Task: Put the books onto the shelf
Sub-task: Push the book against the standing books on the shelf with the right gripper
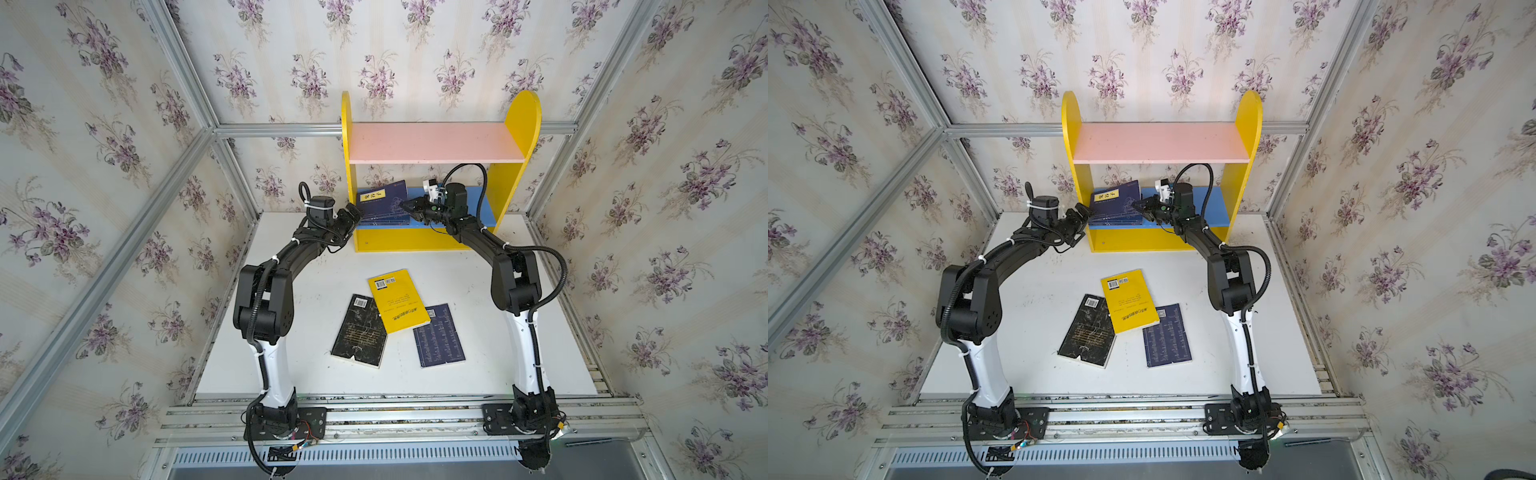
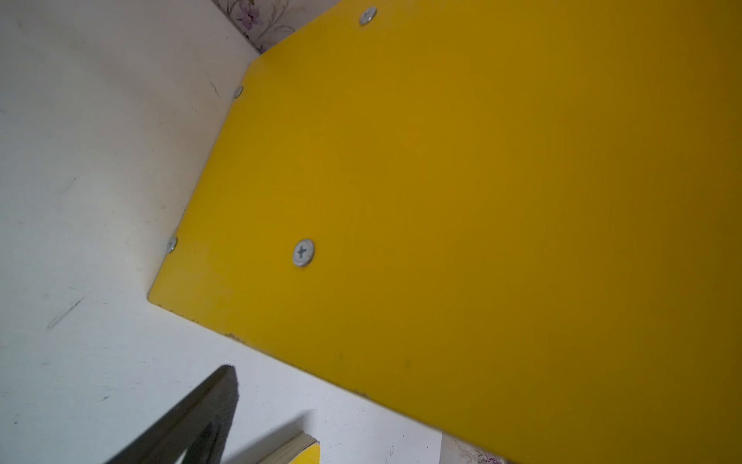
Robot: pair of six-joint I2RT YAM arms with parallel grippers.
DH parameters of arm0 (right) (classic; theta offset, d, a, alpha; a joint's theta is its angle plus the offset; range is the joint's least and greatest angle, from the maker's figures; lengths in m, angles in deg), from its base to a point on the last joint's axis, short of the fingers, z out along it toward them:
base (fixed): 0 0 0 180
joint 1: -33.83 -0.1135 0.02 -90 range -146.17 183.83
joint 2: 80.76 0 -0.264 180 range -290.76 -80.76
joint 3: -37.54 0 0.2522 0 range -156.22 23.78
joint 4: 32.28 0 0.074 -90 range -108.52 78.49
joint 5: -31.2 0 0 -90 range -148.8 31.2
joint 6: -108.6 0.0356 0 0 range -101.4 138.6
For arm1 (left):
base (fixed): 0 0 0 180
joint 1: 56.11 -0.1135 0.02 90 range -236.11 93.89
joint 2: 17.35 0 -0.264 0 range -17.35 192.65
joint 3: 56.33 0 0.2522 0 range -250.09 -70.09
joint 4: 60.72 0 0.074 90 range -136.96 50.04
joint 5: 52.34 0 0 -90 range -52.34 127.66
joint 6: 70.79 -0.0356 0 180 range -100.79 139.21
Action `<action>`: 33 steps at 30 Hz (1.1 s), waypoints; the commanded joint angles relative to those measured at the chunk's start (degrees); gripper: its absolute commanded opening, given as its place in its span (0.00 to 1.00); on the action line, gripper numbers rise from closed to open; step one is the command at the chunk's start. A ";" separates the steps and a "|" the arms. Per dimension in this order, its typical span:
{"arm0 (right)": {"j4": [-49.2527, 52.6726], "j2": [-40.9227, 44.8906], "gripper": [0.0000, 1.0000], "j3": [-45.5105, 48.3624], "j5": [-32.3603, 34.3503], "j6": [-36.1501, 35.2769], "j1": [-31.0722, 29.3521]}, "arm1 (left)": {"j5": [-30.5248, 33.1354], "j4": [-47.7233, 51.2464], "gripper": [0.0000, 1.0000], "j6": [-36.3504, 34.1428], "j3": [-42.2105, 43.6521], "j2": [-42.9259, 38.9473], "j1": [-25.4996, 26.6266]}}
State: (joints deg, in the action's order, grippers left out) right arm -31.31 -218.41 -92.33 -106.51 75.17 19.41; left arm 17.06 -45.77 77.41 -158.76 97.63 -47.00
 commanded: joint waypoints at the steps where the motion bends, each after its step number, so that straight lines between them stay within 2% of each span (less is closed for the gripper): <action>1: -3.09 -0.34 0.05 0.05 -0.82 0.11 -0.35 | 2.58 -1.19 0.99 2.02 0.58 0.92 -0.04; 10: -1.46 -0.26 0.08 0.21 -1.19 -1.24 -0.35 | 6.71 -0.71 0.99 4.87 3.43 1.65 -0.14; 19: 3.16 1.00 0.35 -0.17 1.41 -4.14 0.60 | 6.80 0.48 0.99 5.50 4.34 1.57 -0.23; 22: 6.15 1.80 0.38 -0.36 2.55 -6.45 1.17 | 6.80 0.74 0.99 5.42 4.21 1.56 -0.23; 26: 8.15 2.37 0.37 -0.67 3.38 -8.03 1.93 | 6.80 0.83 0.99 5.37 4.01 1.65 -0.31; 31: 10.69 1.86 0.24 -2.77 3.15 -9.49 2.02 | 6.80 0.92 0.99 5.38 3.68 1.74 -0.49; 33: 10.77 1.81 0.22 -3.05 3.14 -9.47 1.93 | 6.80 0.92 0.99 5.39 3.64 1.76 -0.58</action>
State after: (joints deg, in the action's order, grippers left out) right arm -20.91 -216.81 -94.30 -103.12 67.11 21.40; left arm 17.84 -49.26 81.38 -155.04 98.79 -46.85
